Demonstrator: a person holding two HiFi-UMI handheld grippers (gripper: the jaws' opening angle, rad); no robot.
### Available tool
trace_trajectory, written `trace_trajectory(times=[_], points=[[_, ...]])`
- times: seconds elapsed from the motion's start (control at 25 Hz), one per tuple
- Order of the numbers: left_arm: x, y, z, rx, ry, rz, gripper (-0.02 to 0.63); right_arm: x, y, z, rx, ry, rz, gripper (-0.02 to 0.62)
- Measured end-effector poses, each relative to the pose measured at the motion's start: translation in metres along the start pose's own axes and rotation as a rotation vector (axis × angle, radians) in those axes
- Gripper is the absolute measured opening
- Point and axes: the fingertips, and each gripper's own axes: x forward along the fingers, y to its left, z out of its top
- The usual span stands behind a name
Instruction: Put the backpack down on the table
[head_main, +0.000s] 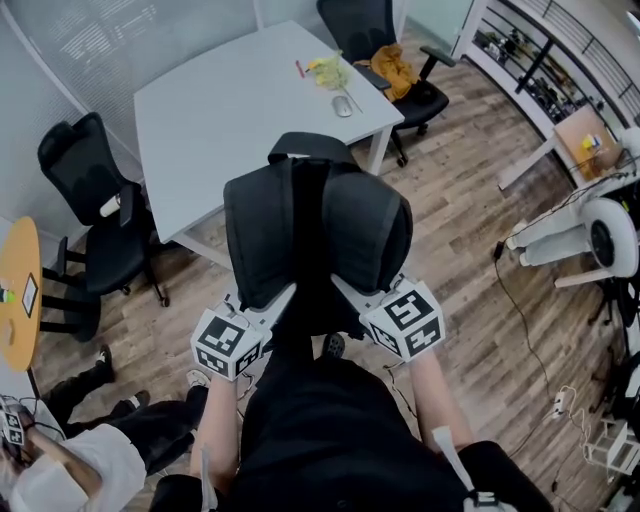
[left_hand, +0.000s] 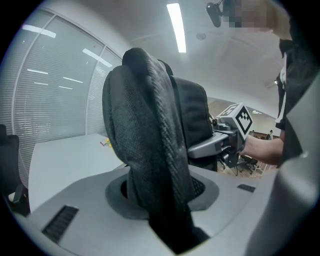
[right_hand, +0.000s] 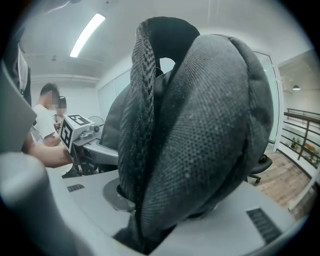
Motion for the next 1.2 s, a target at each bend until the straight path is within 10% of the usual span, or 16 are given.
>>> trace_trajectory(times=[1.2], points=[[0.051, 0.210, 0.048, -0.011, -0.062, -0.093, 0.146, 0.168, -0.072, 0.111, -0.012, 0.054, -0.119, 0.176]])
